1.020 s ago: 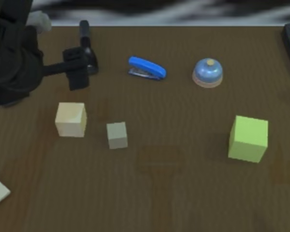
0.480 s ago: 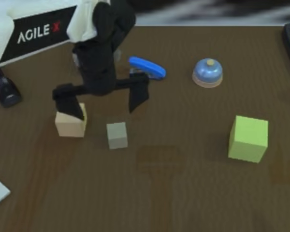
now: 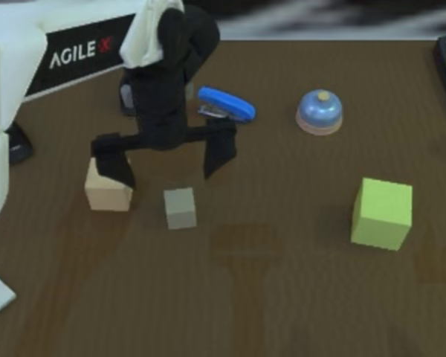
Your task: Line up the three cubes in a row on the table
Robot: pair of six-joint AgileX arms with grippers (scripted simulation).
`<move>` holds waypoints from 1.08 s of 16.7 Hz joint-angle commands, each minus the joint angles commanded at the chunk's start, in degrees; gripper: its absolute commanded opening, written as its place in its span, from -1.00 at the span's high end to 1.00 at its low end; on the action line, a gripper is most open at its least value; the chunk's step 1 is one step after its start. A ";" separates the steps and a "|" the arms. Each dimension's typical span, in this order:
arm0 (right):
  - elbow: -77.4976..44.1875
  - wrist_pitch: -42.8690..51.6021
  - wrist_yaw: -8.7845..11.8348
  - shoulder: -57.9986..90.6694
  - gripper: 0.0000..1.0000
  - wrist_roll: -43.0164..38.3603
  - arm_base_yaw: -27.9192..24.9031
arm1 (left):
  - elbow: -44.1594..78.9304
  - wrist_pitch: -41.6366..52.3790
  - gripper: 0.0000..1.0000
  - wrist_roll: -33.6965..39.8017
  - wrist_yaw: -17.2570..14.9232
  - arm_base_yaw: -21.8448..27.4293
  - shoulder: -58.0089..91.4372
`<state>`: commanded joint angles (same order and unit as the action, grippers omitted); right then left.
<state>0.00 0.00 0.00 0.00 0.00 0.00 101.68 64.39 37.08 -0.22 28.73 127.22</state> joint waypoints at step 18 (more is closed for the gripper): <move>0.00 0.00 0.00 0.00 -1.00 0.00 0.00 | -9.20 -16.41 -0.40 -0.10 -0.04 0.23 7.27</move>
<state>0.00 0.00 0.00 0.00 0.00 0.00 92.48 47.99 36.98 -0.26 28.96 134.49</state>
